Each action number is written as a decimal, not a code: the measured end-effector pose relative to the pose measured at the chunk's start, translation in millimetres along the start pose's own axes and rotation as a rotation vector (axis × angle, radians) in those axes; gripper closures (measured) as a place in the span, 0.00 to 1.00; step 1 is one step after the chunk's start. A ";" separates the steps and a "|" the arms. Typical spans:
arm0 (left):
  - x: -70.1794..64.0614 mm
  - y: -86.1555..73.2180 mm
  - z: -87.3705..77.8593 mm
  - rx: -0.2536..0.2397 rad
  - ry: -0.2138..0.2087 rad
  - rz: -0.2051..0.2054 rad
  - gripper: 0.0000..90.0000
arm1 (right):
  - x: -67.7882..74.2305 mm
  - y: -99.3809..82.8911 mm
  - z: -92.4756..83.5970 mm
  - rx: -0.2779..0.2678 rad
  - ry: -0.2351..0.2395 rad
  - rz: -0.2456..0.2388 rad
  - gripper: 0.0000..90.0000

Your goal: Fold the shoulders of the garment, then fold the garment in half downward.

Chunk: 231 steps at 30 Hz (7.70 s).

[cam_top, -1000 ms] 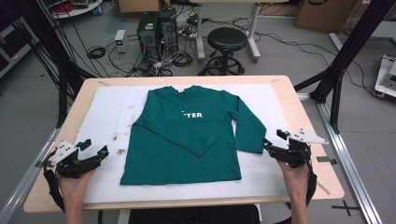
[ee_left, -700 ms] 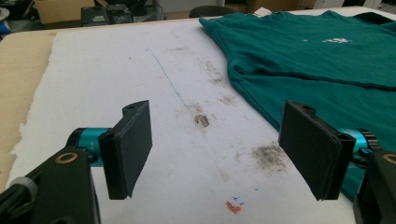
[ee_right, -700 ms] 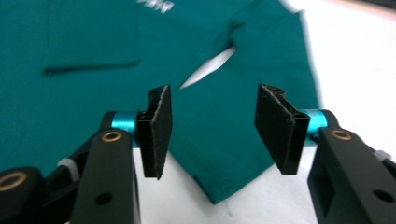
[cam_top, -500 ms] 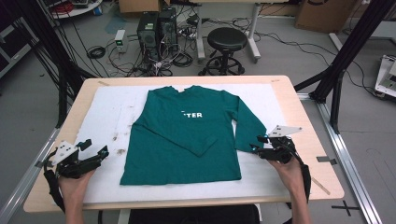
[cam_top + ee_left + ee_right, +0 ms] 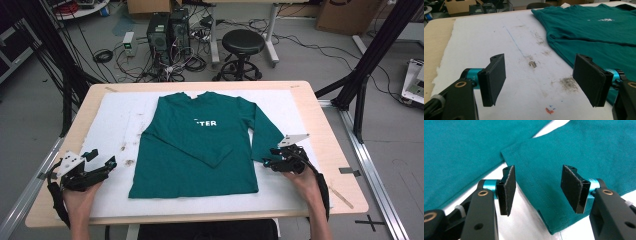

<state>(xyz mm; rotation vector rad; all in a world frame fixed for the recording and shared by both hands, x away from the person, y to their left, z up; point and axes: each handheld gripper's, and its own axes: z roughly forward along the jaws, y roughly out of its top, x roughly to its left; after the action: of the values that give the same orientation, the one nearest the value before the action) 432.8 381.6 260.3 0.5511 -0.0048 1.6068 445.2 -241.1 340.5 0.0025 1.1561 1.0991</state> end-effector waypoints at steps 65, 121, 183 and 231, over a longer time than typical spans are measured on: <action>-1.9 0.0 0.3 0.003 0.013 0.014 0.30 | 42.4 95.2 -5.3 -0.167 0.019 -0.003 0.97; -2.3 -0.2 0.0 0.000 0.012 0.017 0.30 | 139.2 153.5 87.3 -0.156 0.263 -0.102 0.97; -1.8 -0.3 -0.5 -0.005 -0.002 0.020 0.30 | 106.0 97.8 40.5 -0.247 0.059 0.005 0.23; -31.3 15.4 1.7 0.097 -0.087 0.041 0.35 | 34.7 -16.9 -25.3 -0.347 -0.124 0.215 0.27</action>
<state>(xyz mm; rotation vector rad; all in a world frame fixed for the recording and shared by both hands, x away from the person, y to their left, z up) 419.2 349.7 255.8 0.7002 -0.0033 1.6279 437.6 -238.7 295.1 -0.0761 0.8564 1.4595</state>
